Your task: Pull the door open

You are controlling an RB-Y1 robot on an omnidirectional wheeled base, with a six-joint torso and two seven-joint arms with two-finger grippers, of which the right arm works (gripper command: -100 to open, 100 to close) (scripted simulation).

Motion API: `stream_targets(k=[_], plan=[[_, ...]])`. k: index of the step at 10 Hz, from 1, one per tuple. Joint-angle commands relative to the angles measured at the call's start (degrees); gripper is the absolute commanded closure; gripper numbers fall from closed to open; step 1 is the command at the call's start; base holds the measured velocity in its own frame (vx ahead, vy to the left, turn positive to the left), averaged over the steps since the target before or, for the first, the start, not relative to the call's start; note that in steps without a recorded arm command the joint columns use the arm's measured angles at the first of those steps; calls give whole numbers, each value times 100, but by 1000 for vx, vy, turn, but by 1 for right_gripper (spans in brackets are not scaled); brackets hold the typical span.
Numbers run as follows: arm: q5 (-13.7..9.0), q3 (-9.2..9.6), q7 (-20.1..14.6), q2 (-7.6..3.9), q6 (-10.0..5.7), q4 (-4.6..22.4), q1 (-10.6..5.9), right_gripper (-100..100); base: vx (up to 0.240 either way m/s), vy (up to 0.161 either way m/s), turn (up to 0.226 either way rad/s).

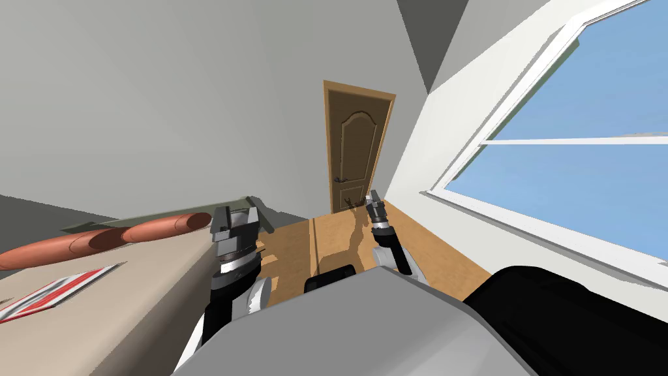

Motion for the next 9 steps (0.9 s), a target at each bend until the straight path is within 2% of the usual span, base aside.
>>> stream_targets(k=[1, 6, 9], plan=[[-13, -18, -21, -51, -23, 168, -57, -100, 71, -15, 47], [-55, -74, -84, -186, -93, 686, -232, -100, 140, -17, 42], [-93, -126, -142, -294, -157, 1161, -392, -100, 134, -36, 58]])
